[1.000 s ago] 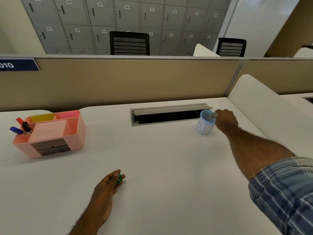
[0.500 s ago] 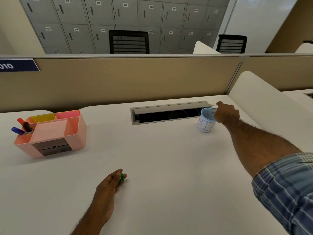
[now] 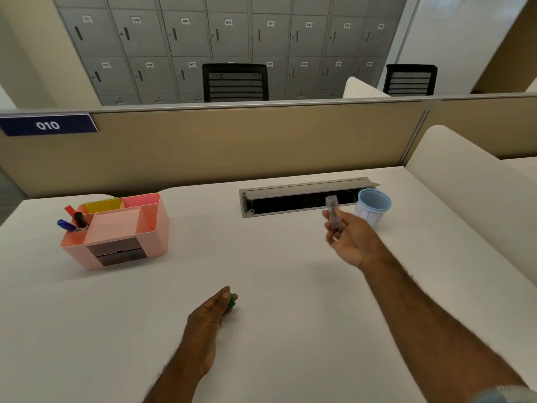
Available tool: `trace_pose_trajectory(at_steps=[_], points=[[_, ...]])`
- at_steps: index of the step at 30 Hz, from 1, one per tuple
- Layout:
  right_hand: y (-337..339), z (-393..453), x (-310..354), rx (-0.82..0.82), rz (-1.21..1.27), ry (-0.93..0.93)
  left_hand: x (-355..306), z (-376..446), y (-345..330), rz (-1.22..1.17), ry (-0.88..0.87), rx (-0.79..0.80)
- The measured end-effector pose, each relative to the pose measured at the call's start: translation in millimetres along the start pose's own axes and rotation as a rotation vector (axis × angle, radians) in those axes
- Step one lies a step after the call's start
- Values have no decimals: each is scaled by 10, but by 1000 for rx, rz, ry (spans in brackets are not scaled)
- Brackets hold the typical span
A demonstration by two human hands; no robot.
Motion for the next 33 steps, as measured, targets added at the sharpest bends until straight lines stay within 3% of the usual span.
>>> trace_pose_trajectory(at_steps=[3, 13, 33], points=[[-124, -296, -456, 70, -116, -35, -80, -77, -15, 9, -3, 7], [-471, -1177, -1568, 107, -854, 172, -215, -314, -60, -128, -17, -20], [-640, -1404, -1901, 73, -965, 390, -120, -546, 56, -183, -34, 24]])
Point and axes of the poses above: each hand's wrist, its own z-axis towards the middle knuckle, its own y-axis out of the back of the hand, x = y × z, the point moved 3 cm from there along z, towards the middle knuckle, and after that the axes turned 5 degrees about z, right-handed, at the moved point
